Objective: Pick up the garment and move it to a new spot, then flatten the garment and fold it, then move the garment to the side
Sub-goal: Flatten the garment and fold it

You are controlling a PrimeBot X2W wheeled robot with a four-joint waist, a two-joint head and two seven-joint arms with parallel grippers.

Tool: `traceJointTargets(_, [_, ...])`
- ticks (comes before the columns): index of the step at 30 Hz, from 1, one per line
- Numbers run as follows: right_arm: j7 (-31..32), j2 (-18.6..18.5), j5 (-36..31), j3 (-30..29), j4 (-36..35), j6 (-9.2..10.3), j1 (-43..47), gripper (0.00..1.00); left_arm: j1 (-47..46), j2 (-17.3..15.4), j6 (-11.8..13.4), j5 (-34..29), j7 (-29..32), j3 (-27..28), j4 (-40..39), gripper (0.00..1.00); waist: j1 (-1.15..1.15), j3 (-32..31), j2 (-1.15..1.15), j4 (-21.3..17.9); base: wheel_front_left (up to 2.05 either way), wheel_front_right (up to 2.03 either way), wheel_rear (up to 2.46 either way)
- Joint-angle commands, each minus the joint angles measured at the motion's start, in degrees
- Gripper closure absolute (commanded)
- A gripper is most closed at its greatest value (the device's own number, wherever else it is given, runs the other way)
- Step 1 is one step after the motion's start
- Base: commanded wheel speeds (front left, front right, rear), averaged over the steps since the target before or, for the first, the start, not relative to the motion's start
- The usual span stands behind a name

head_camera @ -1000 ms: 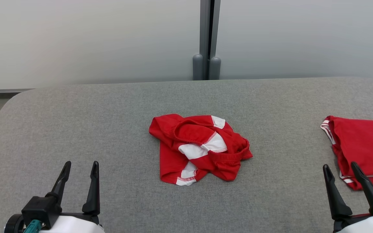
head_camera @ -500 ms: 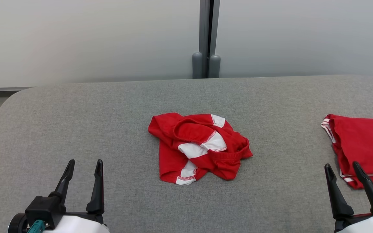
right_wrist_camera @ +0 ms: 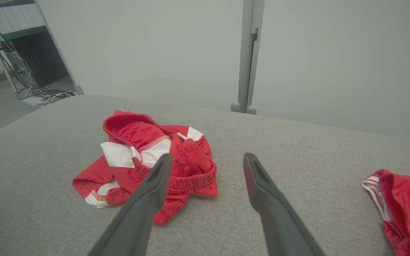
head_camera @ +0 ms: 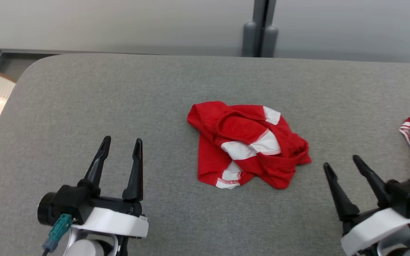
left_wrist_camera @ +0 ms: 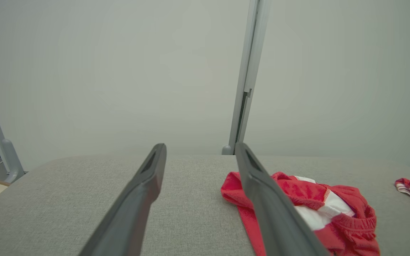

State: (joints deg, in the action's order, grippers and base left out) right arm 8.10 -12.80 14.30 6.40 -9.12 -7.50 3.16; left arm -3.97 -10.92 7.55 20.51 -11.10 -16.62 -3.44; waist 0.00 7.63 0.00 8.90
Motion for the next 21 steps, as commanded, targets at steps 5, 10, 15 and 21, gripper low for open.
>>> traceJointTargets(5, [2.81,-3.45,1.19,8.31,3.51,0.02,-7.31,0.00,-5.50,2.24,-2.14,0.08,-2.26,-1.26,3.31,0.00,0.00,7.80,0.00,8.22,0.00,0.00,0.00])
traceJointTargets(10, [5.14,-6.15,2.32,14.79,9.02,0.02,-14.89,0.00,-9.36,4.15,-4.29,0.01,-3.72,-1.88,7.38,0.00,0.00,10.55,0.00,11.63,0.00,0.00,0.00])
traceJointTargets(15, [7.49,-8.13,2.74,17.74,14.48,0.02,-20.09,0.01,-11.45,5.49,-5.78,-0.51,-4.09,-1.64,10.01,0.00,0.00,11.79,0.00,13.04,0.00,0.00,0.00])
traceJointTargets(21, [7.04,-8.24,4.15,17.19,13.85,0.02,-20.75,1.00,-12.19,6.37,-6.99,-2.05,-4.12,0.17,10.15,0.00,0.00,11.93,0.00,12.52,0.00,0.00,0.00])
